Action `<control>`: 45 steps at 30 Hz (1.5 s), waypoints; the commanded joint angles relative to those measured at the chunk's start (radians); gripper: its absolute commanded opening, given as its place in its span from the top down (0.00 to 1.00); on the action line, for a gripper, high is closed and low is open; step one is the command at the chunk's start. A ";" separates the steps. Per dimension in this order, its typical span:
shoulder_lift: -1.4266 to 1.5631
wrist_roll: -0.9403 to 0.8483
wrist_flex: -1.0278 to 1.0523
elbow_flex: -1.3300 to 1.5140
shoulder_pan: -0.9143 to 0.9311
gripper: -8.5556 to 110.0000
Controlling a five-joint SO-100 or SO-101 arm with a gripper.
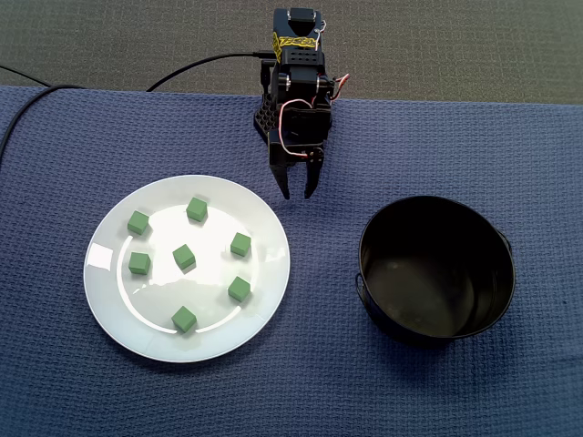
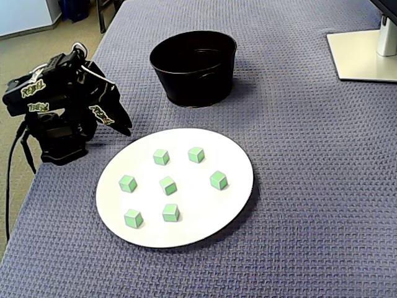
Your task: Pick up the items on the white plate and put them in the black container.
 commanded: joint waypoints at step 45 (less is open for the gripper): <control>-1.216 0.166 -0.176 -0.925 0.420 0.55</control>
